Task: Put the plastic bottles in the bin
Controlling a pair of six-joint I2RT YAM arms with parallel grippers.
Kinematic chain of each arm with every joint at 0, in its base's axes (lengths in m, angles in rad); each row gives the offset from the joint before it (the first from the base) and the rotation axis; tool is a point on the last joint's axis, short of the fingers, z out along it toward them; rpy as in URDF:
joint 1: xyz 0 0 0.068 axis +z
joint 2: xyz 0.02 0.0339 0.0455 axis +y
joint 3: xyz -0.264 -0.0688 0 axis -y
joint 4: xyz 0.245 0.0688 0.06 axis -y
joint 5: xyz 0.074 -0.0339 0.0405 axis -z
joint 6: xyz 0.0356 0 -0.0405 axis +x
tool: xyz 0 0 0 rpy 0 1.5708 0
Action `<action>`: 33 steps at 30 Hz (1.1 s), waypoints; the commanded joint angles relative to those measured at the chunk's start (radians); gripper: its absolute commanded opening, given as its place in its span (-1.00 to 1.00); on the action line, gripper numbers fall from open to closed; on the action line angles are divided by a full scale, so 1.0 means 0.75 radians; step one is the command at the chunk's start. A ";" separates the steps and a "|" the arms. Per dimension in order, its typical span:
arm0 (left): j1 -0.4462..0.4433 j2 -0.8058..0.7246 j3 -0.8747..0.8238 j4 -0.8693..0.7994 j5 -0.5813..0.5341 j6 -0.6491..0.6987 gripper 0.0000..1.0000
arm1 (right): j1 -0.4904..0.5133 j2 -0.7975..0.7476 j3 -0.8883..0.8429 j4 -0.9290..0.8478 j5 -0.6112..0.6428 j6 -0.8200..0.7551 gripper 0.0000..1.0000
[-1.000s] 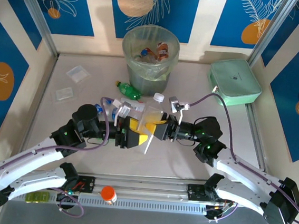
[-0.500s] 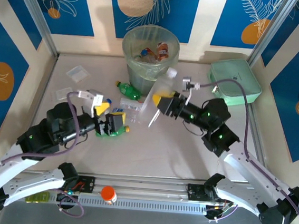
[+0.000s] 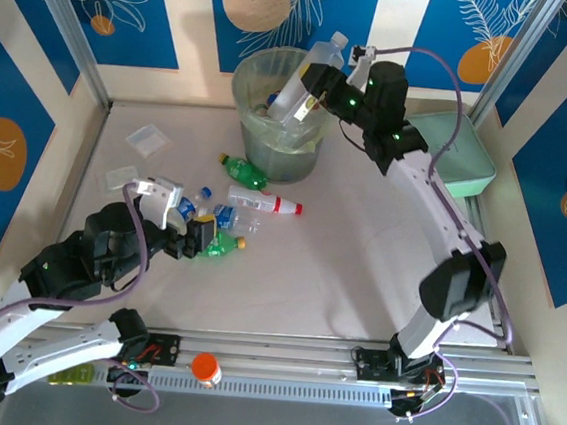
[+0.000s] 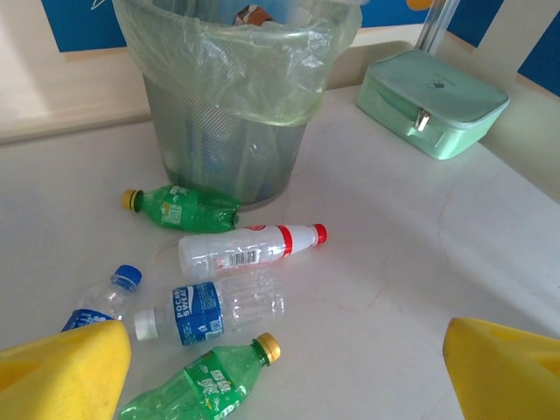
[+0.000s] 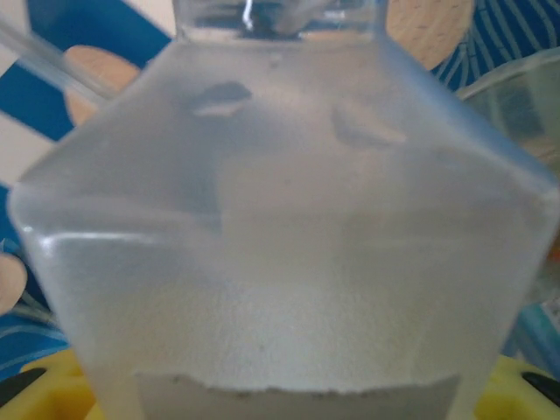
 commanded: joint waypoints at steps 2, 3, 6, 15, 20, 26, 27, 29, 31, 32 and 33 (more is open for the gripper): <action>0.010 -0.023 -0.031 -0.002 -0.019 0.038 0.84 | -0.017 0.221 0.273 -0.087 0.041 0.054 -0.31; 0.010 -0.030 -0.035 -0.002 -0.022 0.042 0.84 | -0.017 0.297 0.373 -0.139 0.047 0.049 -0.31; 0.010 -0.048 -0.042 -0.009 -0.036 0.053 0.84 | -0.014 0.530 0.709 -0.332 0.013 0.038 -0.29; 0.010 -0.076 -0.068 -0.018 -0.052 0.062 0.85 | 0.039 1.000 1.305 -0.607 -0.012 0.055 -0.23; 0.010 -0.072 -0.087 -0.008 -0.054 0.062 0.85 | 0.058 0.996 1.164 -0.535 -0.042 0.040 -0.17; 0.010 -0.053 -0.101 -0.005 -0.119 0.062 0.87 | 0.052 1.021 1.175 -0.555 -0.083 -0.004 0.34; 0.010 -0.051 -0.101 -0.003 -0.121 0.064 0.87 | 0.048 1.017 1.183 -0.556 -0.085 -0.006 0.44; 0.010 -0.045 -0.101 0.005 -0.119 0.065 0.88 | 0.039 1.014 1.215 -0.563 -0.084 -0.011 0.62; 0.010 -0.035 -0.099 0.016 -0.118 0.067 0.88 | 0.031 1.006 1.245 -0.564 -0.076 -0.018 0.71; 0.010 -0.028 -0.096 0.020 -0.118 0.068 0.88 | 0.027 1.001 1.253 -0.563 -0.073 -0.019 0.74; 0.010 -0.021 -0.092 0.025 -0.121 0.069 0.88 | 0.023 0.992 1.256 -0.561 -0.073 -0.022 0.76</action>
